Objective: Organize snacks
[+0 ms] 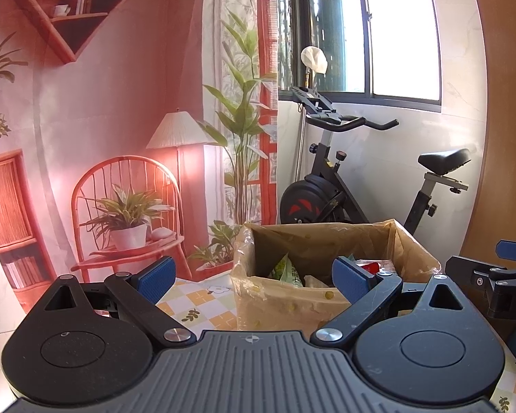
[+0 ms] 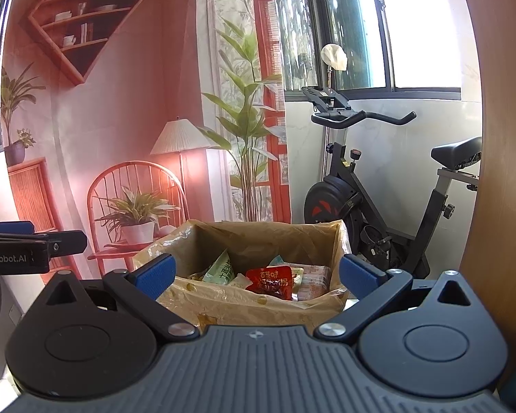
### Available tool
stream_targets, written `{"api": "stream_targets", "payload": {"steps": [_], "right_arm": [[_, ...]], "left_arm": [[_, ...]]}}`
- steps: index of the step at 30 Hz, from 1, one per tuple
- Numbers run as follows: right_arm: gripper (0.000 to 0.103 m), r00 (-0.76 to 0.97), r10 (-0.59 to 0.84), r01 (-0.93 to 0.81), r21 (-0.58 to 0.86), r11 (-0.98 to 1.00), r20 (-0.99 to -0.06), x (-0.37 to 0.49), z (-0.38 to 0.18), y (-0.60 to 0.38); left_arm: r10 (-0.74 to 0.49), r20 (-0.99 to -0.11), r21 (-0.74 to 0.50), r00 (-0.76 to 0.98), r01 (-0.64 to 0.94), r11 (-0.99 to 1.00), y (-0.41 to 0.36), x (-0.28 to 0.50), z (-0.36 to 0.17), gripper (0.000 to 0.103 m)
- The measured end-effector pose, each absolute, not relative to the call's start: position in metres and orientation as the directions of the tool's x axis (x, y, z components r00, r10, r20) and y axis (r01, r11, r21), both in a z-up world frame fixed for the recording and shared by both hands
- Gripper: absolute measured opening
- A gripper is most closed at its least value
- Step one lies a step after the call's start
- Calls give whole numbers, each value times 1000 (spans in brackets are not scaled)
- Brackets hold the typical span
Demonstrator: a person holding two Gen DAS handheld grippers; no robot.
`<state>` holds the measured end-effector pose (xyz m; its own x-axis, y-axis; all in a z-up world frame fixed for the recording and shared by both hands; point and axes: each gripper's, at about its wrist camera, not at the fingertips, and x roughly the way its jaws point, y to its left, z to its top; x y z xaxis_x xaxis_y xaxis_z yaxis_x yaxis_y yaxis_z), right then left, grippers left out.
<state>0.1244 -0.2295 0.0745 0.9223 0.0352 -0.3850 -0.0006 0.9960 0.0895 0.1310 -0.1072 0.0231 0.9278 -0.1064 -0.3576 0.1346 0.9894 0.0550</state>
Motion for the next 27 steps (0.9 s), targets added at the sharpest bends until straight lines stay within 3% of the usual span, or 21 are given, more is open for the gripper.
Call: {"api": "stream_targets", "payload": {"steps": [27], "right_arm": [[103,916,42,-10,82,997,-399,127,70,-230]], "left_arm": [[-129,-353,29,927,149,988,-107,129,18,99]]}}
